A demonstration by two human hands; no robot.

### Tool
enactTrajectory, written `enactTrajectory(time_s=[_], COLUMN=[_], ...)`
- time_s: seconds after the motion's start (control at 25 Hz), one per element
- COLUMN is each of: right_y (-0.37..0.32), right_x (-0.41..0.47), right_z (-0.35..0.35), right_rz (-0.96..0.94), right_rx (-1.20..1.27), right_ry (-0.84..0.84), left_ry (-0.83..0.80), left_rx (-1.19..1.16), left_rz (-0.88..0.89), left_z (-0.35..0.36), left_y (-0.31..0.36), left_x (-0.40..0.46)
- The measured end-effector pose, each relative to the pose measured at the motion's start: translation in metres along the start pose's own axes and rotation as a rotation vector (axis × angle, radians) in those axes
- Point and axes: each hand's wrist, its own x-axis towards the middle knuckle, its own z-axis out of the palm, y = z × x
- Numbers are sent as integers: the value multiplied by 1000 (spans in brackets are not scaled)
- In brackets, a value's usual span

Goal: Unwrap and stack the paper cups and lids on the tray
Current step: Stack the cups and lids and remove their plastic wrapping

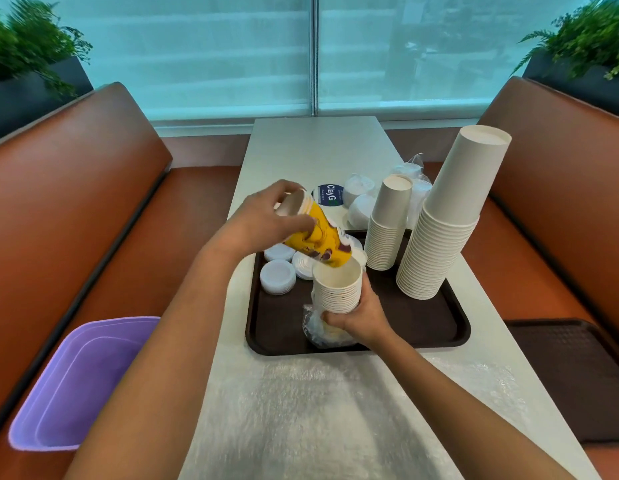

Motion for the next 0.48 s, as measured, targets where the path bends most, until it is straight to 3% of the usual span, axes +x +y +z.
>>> enactTrajectory(time_s=[0.16, 0.32, 0.48], right_y=[8, 12, 13], right_x=[-6, -9, -13], right_z=[-28, -53, -77], right_rz=[0, -18, -31], right_rx=[-12, 0, 3], right_ry=[33, 86, 118], left_ry=[86, 48, 188], left_rx=[-910, -1287, -1562], left_rz=[-302, -625, -709], left_z=[36, 82, 111], left_y=[-20, -36, -36], left_x=[7, 6, 15])
